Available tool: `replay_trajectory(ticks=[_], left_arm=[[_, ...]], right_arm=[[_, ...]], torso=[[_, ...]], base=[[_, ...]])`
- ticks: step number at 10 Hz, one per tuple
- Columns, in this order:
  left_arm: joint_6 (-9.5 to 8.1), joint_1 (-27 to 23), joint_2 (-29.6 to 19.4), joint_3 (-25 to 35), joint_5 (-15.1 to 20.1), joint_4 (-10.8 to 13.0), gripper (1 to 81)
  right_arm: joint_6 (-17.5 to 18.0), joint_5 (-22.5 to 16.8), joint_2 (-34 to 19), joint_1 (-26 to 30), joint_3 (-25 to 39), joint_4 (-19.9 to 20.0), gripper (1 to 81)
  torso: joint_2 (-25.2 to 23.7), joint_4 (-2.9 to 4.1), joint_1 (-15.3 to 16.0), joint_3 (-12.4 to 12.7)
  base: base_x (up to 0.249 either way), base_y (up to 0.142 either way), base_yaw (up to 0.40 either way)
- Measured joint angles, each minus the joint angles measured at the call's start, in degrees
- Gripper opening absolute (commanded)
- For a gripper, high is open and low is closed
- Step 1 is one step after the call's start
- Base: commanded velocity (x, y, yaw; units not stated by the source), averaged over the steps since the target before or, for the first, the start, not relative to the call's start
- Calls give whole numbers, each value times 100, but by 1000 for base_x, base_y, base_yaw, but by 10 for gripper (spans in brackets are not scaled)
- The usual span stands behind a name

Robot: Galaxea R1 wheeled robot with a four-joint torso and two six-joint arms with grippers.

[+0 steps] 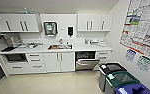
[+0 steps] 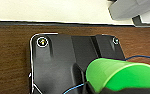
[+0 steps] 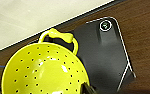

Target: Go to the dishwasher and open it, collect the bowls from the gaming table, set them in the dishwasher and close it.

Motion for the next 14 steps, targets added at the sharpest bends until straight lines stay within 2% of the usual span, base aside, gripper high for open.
replay_trajectory(ticks=[14], left_arm=[[-2,-4,0,0,-2,2,10]], right_arm=[[2,0,-2,5,0,0,10]], torso=[[0,0,5,0]], base=[[121,0,0]])
